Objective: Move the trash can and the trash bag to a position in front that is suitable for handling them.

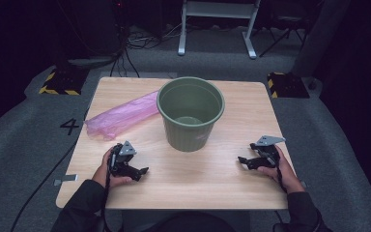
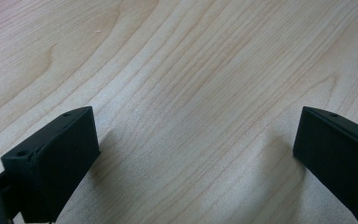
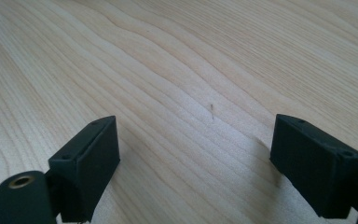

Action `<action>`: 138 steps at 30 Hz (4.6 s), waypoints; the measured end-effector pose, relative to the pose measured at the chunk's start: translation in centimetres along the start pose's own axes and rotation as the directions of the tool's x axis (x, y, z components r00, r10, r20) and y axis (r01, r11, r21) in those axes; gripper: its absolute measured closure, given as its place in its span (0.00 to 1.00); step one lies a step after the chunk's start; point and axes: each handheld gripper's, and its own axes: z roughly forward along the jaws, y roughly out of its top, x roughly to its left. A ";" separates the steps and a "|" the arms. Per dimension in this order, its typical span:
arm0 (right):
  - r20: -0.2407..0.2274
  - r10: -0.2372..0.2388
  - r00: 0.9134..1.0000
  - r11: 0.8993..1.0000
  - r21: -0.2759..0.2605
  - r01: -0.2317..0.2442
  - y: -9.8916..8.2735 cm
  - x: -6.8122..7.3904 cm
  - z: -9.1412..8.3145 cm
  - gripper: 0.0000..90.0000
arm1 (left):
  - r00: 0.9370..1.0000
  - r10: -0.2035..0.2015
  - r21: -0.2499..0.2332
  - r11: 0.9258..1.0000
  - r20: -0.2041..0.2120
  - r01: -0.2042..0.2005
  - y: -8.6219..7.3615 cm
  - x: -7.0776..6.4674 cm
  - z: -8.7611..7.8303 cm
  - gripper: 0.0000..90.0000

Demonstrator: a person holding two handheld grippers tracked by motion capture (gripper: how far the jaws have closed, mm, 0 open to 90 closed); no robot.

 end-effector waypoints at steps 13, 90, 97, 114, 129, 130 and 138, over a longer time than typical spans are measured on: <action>-0.002 -0.001 1.000 1.000 0.000 0.001 0.0 0.0 0.0 0.17 | 1.000 -0.006 -0.004 1.000 -0.003 0.006 0.0 -0.1 0.0 0.00; -0.028 -0.028 0.999 1.000 -0.006 0.028 0.2 0.1 0.2 0.20 | 0.999 0.039 -0.047 0.998 -0.027 -0.040 3.9 0.2 0.9 0.19; -0.029 -0.026 0.999 1.000 -0.005 0.025 0.2 0.0 0.2 0.19 | 0.998 0.066 -0.075 0.995 -0.016 -0.067 5.9 -0.1 1.4 0.19; -0.036 -0.035 0.999 0.999 -0.005 0.035 0.2 0.1 0.2 0.19 | 0.997 0.077 -0.023 0.997 0.021 -0.077 8.7 0.8 3.8 0.19; -0.041 -0.040 0.998 0.999 -0.005 0.039 0.2 0.2 0.2 0.19 | 0.985 0.147 -0.041 0.989 0.090 -0.144 10.2 0.6 5.8 0.18; -0.041 -0.040 0.998 0.999 -0.005 0.040 0.2 0.2 0.2 0.19 | 0.982 0.159 -0.043 0.987 0.102 -0.155 10.3 0.3 6.0 0.18; -0.041 -0.040 0.998 0.999 -0.005 0.040 0.2 0.2 0.2 0.19 | 0.984 0.162 -0.056 0.986 0.078 -0.158 10.7 -0.1 6.7 0.17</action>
